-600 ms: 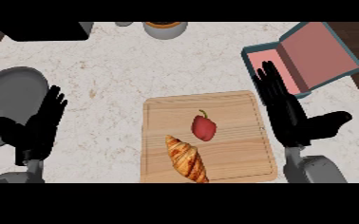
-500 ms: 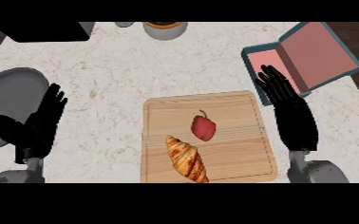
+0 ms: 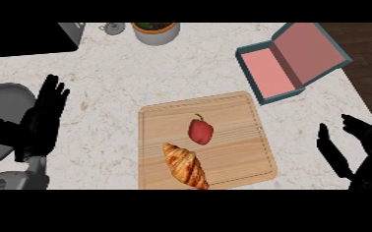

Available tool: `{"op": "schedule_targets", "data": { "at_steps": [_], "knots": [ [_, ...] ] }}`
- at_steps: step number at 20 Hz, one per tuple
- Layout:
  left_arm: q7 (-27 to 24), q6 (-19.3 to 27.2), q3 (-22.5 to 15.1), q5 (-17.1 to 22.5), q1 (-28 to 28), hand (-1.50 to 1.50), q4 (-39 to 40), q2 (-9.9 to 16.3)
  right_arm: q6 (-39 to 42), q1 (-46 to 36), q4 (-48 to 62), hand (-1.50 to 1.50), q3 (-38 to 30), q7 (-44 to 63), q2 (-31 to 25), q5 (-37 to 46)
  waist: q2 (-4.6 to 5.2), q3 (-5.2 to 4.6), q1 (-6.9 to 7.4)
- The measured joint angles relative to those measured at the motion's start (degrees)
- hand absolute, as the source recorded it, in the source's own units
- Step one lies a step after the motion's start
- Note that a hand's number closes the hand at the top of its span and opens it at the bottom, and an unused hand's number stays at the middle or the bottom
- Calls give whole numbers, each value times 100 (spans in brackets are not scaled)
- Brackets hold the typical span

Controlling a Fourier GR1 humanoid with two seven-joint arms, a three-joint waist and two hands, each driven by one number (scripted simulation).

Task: Pick the bell pepper from the cutting board and place it in the cardboard box

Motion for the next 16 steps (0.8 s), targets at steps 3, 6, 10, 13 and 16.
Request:
{"op": "schedule_targets", "data": {
  "at_steps": [3, 6, 10, 13, 16],
  "knots": [
    [153, 39, -90, -4, -84, 0, -210, -33, -637, 591, -389, -150, 279, -12, 26, 851, 17, 3, 130],
    [236, 39, -158, -18, -102, 0, -354, -43, -798, 1169, -788, -150, 591, 347, -84, 1651, 57, -7, 277],
    [334, 95, -269, -70, -148, 0, -506, -89, -570, 1952, -1065, -150, 984, 951, -299, 2428, 124, -30, 388],
    [398, 116, -322, -95, -204, 0, -614, -99, -174, 2444, -1342, -150, 1315, 1526, -412, 2831, 169, -38, 494],
    [461, 144, -413, -151, -243, 0, -712, -120, 236, 2731, -1814, -150, 1539, 2229, -468, 3225, 197, -39, 608]
  ]
}}
